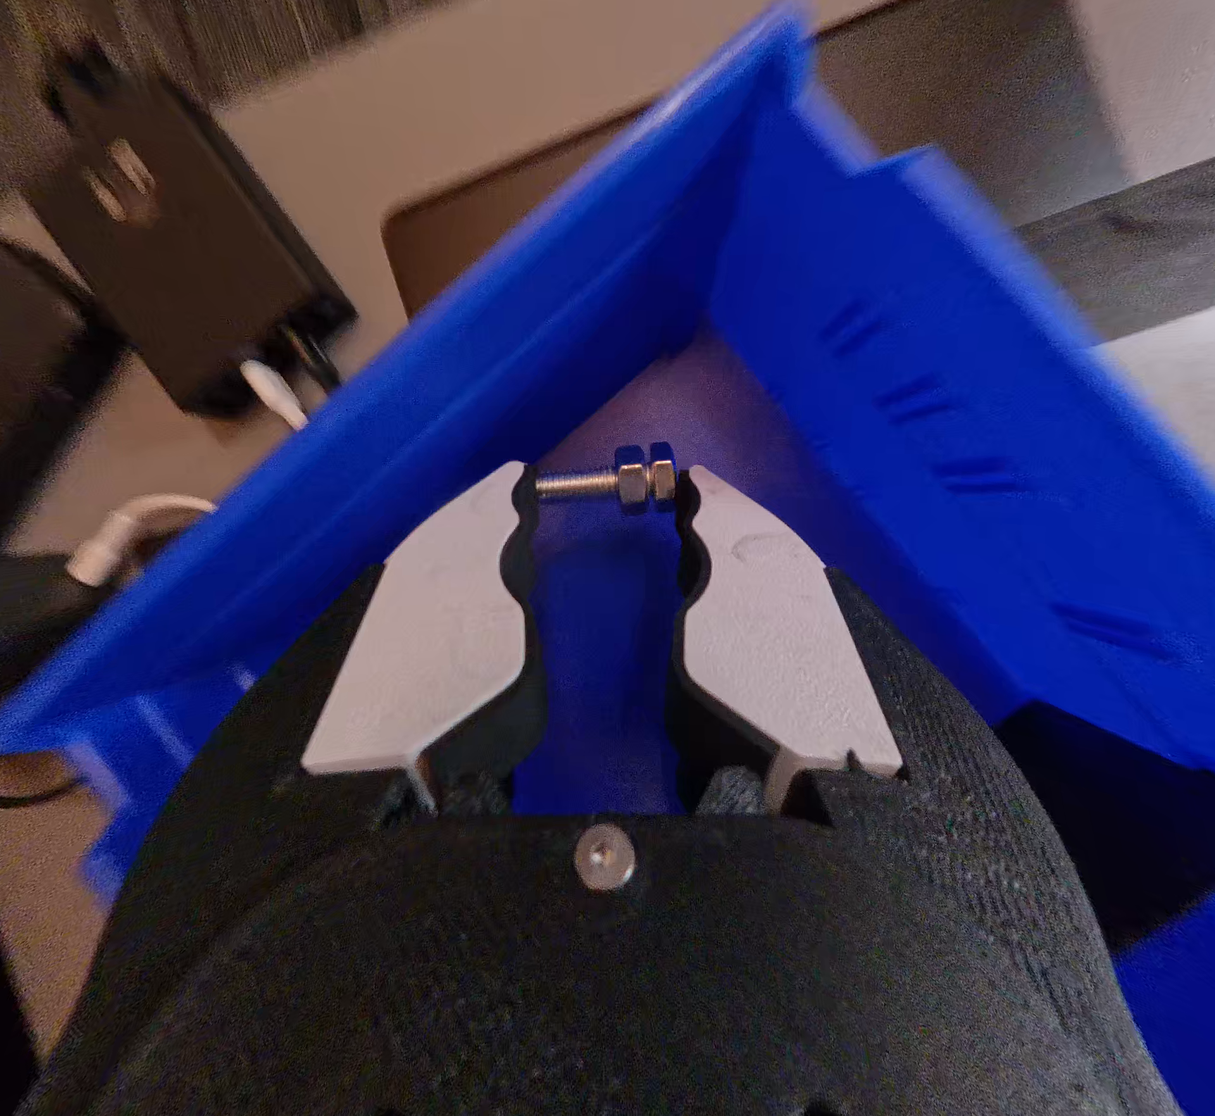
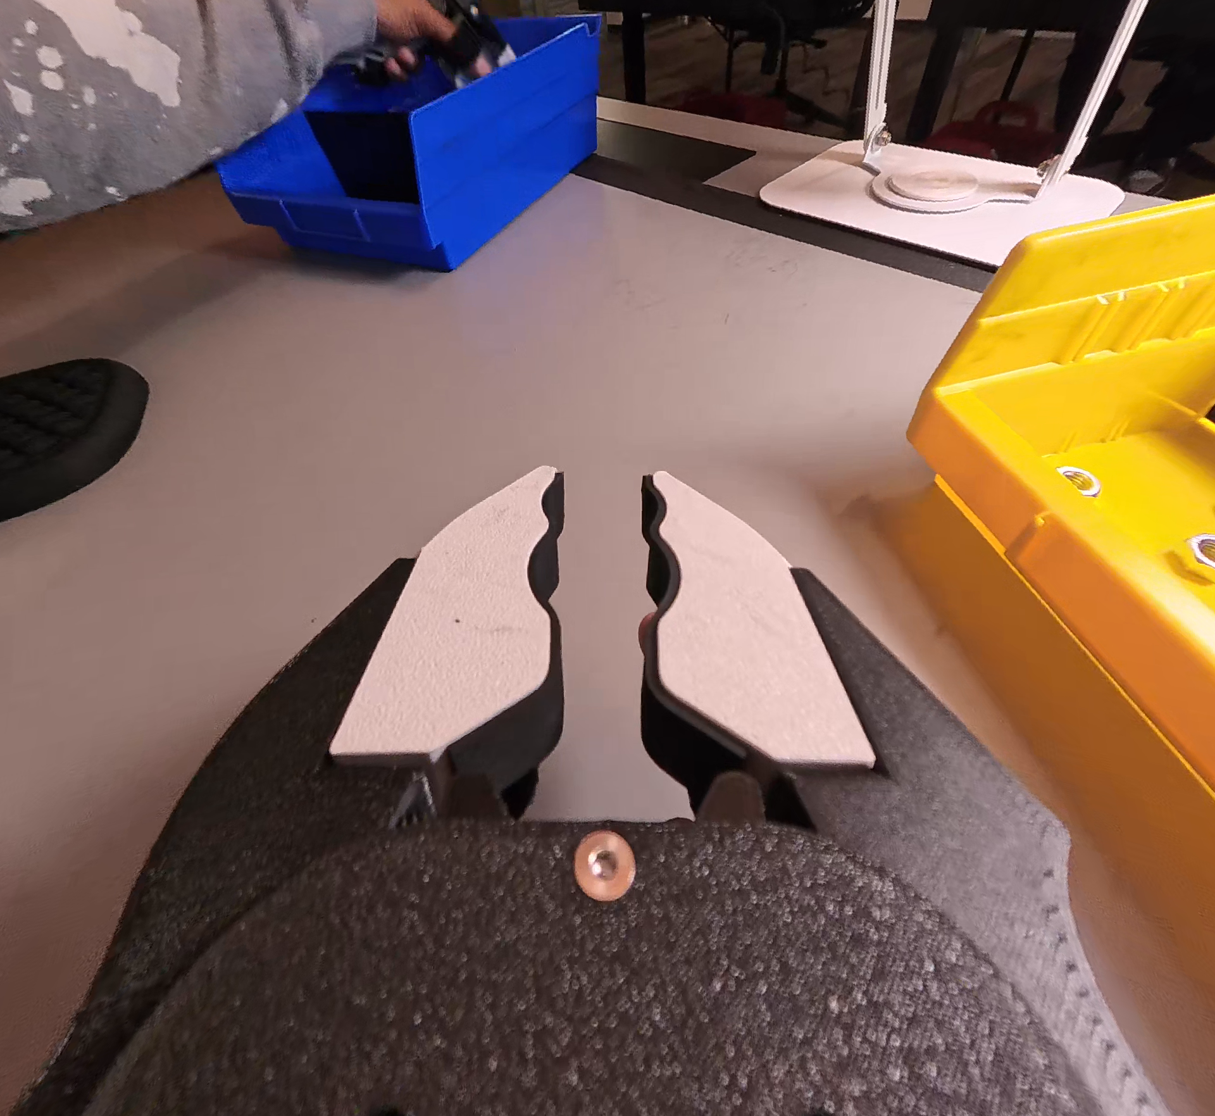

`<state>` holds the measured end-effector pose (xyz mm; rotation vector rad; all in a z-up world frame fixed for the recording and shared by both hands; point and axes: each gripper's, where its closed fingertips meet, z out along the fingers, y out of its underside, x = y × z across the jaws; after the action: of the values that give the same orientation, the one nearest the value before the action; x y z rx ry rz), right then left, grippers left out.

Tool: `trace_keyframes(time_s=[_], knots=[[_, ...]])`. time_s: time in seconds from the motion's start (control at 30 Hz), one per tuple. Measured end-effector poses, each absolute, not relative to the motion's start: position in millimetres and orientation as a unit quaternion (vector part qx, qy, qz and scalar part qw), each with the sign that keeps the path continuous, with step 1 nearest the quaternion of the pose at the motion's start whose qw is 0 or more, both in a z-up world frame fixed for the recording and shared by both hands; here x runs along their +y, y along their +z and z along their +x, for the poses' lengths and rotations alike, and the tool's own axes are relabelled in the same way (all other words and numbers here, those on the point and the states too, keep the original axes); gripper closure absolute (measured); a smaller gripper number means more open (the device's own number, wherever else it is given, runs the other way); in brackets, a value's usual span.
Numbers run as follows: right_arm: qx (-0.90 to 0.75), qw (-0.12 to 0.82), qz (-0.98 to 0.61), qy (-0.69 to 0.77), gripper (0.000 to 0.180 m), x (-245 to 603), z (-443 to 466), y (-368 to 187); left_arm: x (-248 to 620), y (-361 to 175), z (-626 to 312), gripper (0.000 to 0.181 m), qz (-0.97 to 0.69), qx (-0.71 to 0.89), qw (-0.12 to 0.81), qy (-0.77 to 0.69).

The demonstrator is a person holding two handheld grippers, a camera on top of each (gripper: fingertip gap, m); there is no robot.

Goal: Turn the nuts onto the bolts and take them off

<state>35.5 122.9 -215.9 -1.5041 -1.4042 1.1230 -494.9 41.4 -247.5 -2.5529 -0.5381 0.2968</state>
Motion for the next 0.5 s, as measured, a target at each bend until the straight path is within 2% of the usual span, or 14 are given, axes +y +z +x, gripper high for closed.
trace_keyframes(time_s=[0.03, 0.17, 0.3, 0.4, 0.5], knots=[[-0.551, 0.389, -0.591, 0.443, 0.158, 123, 35, -215, 45, -229, -491, 0.138, -0.937, -0.173, 0.276, 0.127], [-0.553, 0.395, -0.583, 0.446, 0.158, 122, 29, -210, 57, -147, -456, 0.138, -0.905, -0.05, 0.361, 0.222], [-0.561, 0.403, -0.556, 0.462, 0.158, 117, 16, -186, 67, -77, -378, 0.139, -0.837, 0.104, 0.445, 0.302], [-0.562, 0.4, -0.528, 0.496, 0.158, 108, 2, -153, 69, -56, -304, 0.138, -0.778, 0.212, 0.482, 0.343], [-0.572, 0.414, -0.493, 0.508, 0.159, 98, -13, -117, 68, -59, -228, 0.139, -0.725, 0.299, 0.512, 0.351]])
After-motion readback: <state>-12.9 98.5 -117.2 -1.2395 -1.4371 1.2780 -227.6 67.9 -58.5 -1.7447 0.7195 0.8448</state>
